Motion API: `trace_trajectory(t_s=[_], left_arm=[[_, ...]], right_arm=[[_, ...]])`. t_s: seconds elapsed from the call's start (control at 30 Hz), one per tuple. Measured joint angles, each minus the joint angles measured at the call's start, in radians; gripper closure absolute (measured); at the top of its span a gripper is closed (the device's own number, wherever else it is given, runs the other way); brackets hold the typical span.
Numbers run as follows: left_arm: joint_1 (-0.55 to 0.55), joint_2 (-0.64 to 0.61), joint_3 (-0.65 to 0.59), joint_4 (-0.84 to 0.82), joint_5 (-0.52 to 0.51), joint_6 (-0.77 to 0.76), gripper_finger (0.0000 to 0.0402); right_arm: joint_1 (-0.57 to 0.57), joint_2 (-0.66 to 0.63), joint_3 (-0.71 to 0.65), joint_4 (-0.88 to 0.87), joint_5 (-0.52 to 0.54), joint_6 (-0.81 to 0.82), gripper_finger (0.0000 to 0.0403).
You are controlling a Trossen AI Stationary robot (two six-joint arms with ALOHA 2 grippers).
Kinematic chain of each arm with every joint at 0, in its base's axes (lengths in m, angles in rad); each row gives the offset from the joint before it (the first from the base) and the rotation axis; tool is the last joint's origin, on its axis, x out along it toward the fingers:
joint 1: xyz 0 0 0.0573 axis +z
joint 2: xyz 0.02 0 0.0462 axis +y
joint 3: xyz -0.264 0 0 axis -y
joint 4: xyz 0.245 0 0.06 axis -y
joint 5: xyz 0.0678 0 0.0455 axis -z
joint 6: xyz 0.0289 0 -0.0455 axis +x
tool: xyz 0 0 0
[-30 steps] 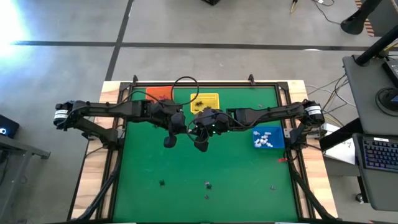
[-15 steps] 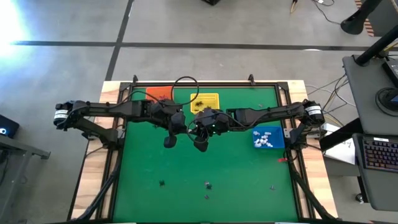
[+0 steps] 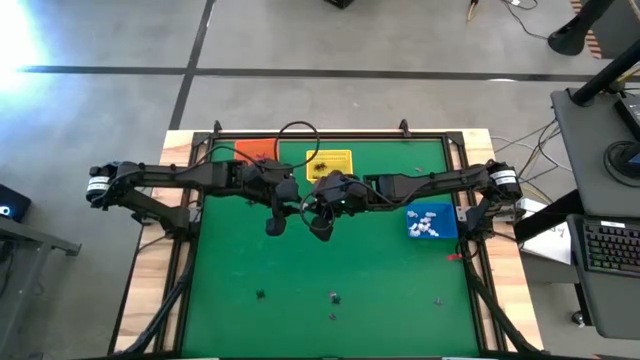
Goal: Sort Halloween decoration
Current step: Put the white skeleton toy into the blue basket
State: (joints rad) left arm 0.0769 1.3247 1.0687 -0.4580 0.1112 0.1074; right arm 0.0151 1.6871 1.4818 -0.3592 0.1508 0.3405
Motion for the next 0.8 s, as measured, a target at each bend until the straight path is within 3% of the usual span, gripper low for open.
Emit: trace_trajectory(t_s=[0.43,0.8], left_arm=[[0.0,-0.019,0.0,-0.03,-0.058,0.015,0.0279],[-0.002,-0.05,0.0,-0.087,-0.069,0.031,0.0279]], right_arm=[[-0.003,-0.004,0.0,-0.012,0.044,0.05,0.0394],[-0.004,-0.015,0.0,-0.265,0.093,0.168,0.0394]])
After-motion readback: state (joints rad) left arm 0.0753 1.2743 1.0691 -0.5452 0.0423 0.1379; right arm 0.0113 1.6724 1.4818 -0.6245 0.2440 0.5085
